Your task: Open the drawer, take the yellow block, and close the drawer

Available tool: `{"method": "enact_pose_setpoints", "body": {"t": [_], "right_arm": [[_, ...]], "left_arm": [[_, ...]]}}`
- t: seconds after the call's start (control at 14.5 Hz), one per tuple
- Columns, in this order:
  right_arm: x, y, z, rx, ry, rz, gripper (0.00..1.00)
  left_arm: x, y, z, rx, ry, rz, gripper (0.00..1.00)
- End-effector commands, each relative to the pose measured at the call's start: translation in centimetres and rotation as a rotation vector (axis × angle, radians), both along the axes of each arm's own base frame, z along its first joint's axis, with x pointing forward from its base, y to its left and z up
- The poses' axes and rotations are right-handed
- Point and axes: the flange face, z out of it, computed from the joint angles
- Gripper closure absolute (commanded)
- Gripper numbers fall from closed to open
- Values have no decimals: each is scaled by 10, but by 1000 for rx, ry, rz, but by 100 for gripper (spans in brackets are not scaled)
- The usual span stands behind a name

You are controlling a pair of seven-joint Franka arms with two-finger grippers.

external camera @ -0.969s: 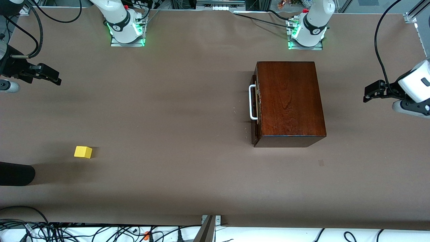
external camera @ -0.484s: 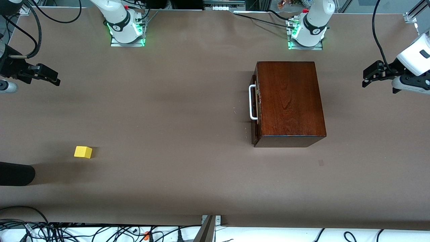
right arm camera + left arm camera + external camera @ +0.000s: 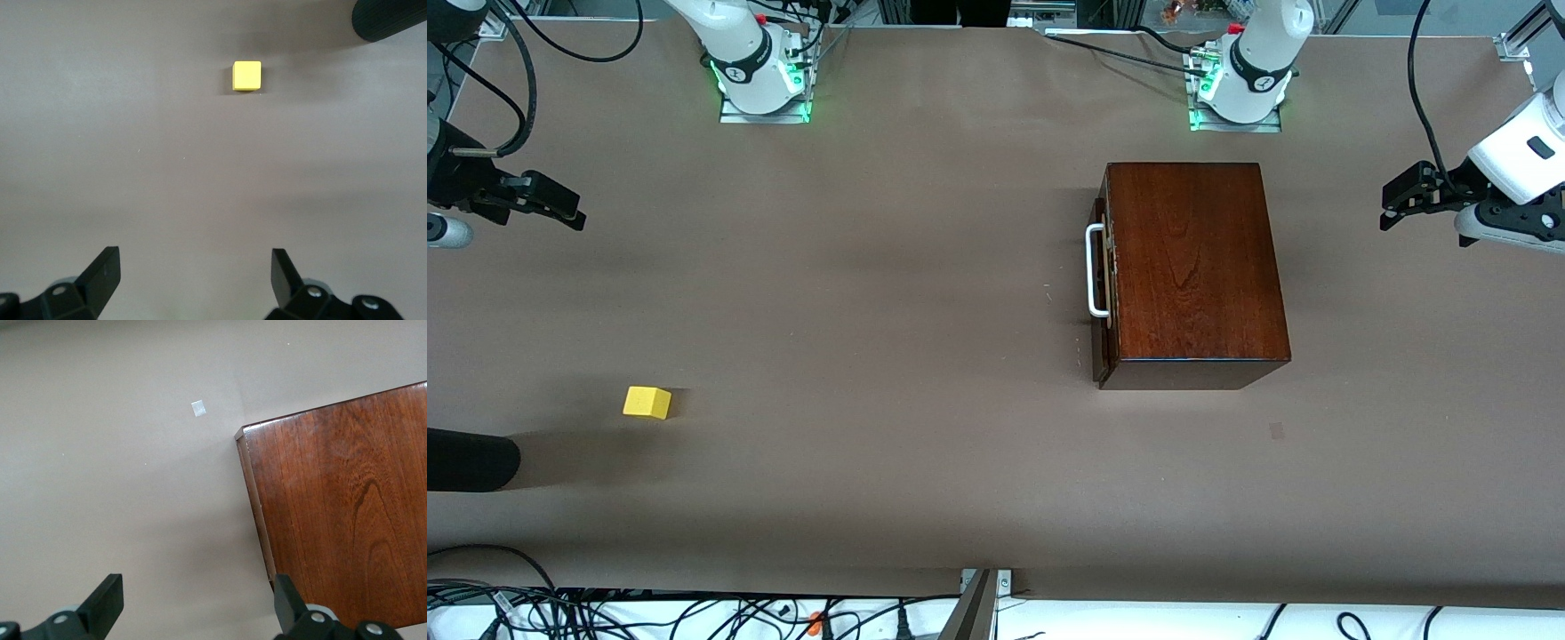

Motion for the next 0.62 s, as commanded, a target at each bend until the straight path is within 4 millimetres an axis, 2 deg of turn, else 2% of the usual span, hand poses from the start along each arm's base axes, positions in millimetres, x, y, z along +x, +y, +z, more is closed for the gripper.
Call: {"method": "enact_pose_setpoints", "body": {"t": [0.0,0.55], "right_arm": [[2,-2,5,-9,-8,-10,0],[2,-1,4,-12,-2,-6,0]], "left_arm": [[-4,-2,2,4,6,-3,0],[-4,-10,6,4,2,-6,0]]}}
